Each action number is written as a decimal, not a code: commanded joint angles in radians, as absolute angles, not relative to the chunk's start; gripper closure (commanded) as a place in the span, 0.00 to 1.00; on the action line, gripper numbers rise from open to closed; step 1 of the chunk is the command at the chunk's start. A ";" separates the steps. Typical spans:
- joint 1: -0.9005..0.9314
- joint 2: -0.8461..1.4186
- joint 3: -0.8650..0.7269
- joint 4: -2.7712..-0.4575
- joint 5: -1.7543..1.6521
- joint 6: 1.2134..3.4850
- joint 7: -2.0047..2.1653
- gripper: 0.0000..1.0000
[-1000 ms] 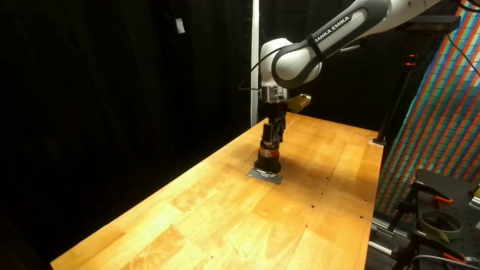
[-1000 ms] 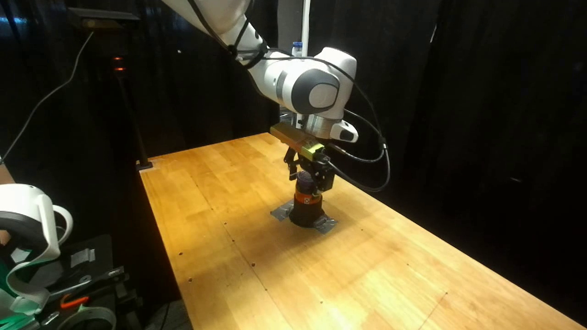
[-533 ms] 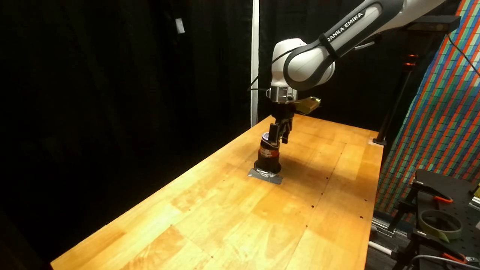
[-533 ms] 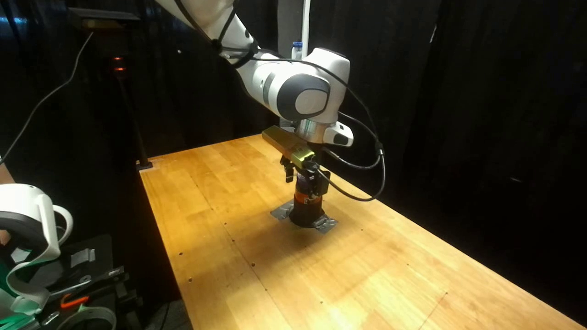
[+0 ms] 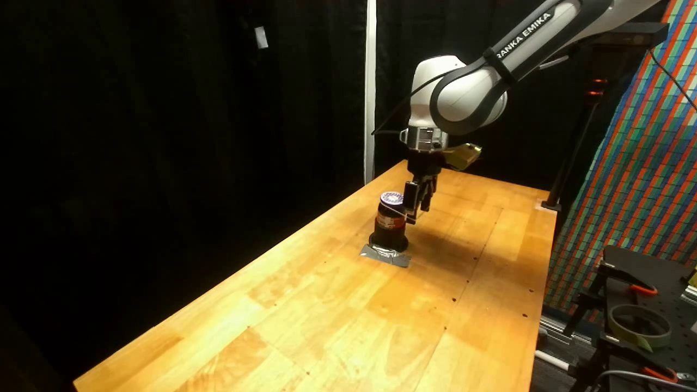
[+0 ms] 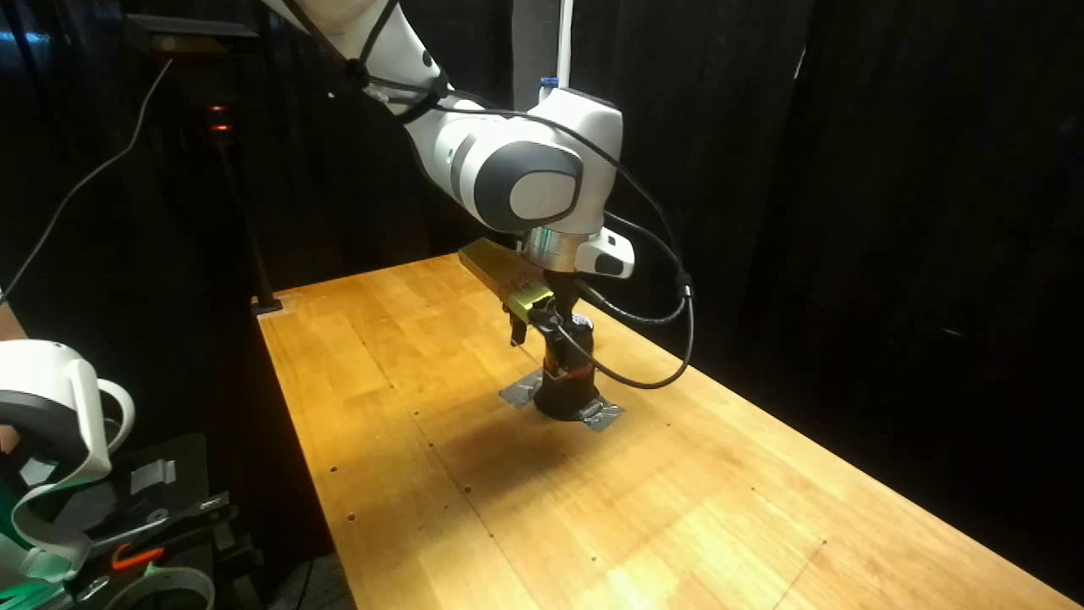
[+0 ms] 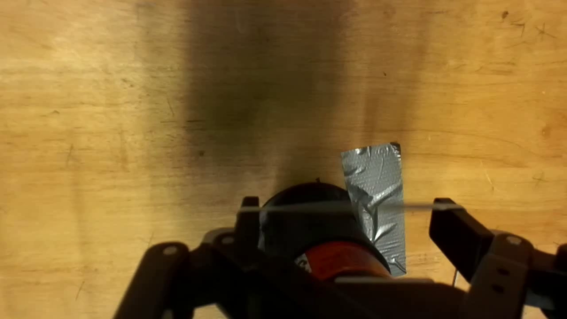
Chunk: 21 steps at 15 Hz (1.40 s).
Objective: Wrap the bottom of the brown cap with an elastic band
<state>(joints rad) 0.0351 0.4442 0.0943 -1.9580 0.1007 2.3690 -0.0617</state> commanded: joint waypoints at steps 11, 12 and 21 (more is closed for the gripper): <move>0.042 0.427 0.100 -2.058 0.107 2.626 -0.057 0.00; 0.047 0.435 0.098 -2.045 0.100 2.623 -0.054 0.00; 0.094 0.493 0.060 -1.965 0.004 2.689 -0.021 0.00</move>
